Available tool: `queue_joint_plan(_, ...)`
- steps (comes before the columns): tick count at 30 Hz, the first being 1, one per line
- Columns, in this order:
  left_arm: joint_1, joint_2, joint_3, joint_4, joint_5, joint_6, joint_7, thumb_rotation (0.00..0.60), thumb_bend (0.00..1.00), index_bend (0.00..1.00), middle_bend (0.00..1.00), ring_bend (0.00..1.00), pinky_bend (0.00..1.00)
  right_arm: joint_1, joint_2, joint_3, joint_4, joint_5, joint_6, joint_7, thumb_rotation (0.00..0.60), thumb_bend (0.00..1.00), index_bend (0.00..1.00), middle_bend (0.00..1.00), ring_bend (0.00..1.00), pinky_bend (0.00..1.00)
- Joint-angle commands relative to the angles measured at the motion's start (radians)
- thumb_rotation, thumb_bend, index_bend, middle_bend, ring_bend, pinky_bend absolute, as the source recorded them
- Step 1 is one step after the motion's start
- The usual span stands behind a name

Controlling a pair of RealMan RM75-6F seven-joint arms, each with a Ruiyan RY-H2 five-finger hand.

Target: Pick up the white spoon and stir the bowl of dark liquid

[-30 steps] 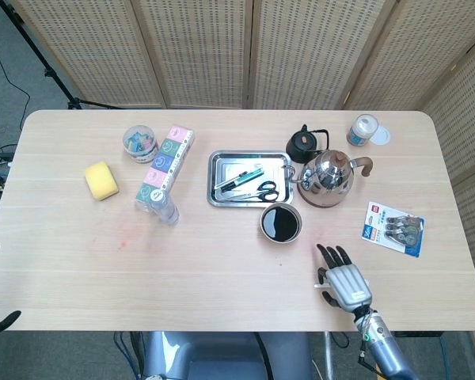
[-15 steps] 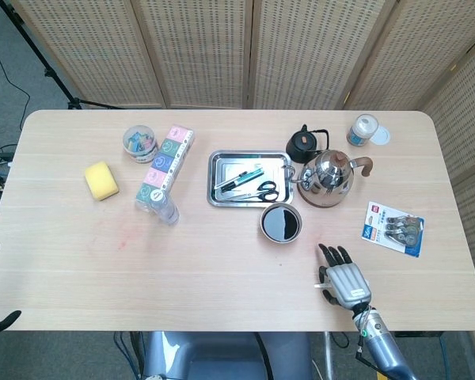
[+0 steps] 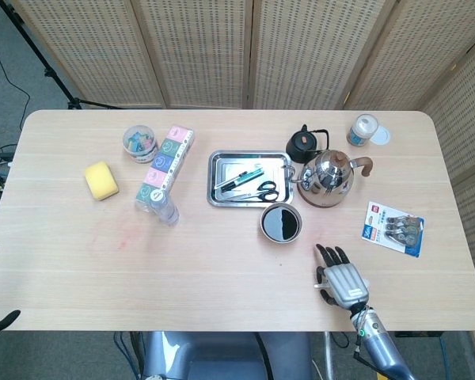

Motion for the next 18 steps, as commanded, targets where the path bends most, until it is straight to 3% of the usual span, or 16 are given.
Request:
queue_joint_plan(1,0.0,0.0,0.0,0.0,0.0,-0.001,0.0,0.6,0.01,0.0,0.0,0.0,0.0,0.004,-0.005,0.002,0.003,0.007,-0.002,-0.005,0.6,0.36,0.51,0.0,0.0,0.0)
queue_joint_plan(18,-0.001,0.002,-0.002,0.0,-0.003,-0.001,-0.006,0.6,0.01,0.0,0.0,0.0,0.0,0.024,-0.022,-0.002,0.011,0.066,-0.021,-0.04,0.6,0.36,0.51,0.0,0.0,0.0)
